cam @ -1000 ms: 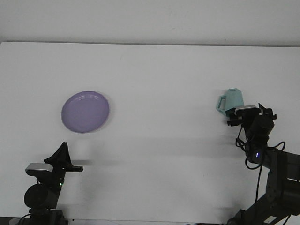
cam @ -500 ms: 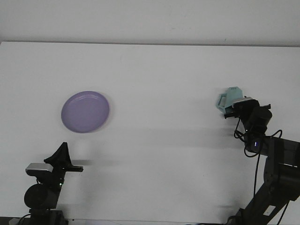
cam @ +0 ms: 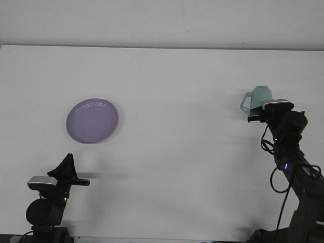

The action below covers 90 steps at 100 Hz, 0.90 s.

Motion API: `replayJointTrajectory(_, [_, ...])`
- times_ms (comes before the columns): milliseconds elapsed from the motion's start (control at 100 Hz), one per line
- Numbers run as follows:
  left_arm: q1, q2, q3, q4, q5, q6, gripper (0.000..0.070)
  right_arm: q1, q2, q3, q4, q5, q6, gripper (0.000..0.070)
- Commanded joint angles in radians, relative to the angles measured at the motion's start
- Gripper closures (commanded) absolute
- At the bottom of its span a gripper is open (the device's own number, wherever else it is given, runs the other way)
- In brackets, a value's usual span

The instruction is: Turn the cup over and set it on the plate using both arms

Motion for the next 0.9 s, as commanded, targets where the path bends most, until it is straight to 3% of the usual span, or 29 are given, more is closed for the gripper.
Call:
replayJointTrajectory(0, [-0.001, -0.002, -0.019, 0.016, 0.001, -0.010, 0.0688, 0.016, -0.089, 0.017, -0.126, -0.002, 0.114, 0.0699])
replayJointTrajectory(170, [-0.001, -0.002, -0.019, 0.015, 0.001, -0.013, 0.0688, 0.113, -0.317, 0.090, -0.593, -0.003, 0.222, 0.0699])
replayJointTrajectory(440, [-0.001, -0.002, -0.019, 0.012, 0.002, -0.013, 0.0688, 0.405, -0.366, 0.349, -1.296, -0.085, 0.220, 0.0699])
replayJointTrajectory(700, [-0.001, -0.002, -0.019, 0.010, 0.002, -0.015, 0.0688, 0.737, -0.227, 0.419, -1.524, -0.051, 0.199, 0.0699])
replayJointTrajectory(890, [-0.001, -0.002, -0.019, 0.008, 0.002, -0.024, 0.0688, 0.869, -0.049, 0.465, -1.542, -0.024, 0.200, 0.0699])
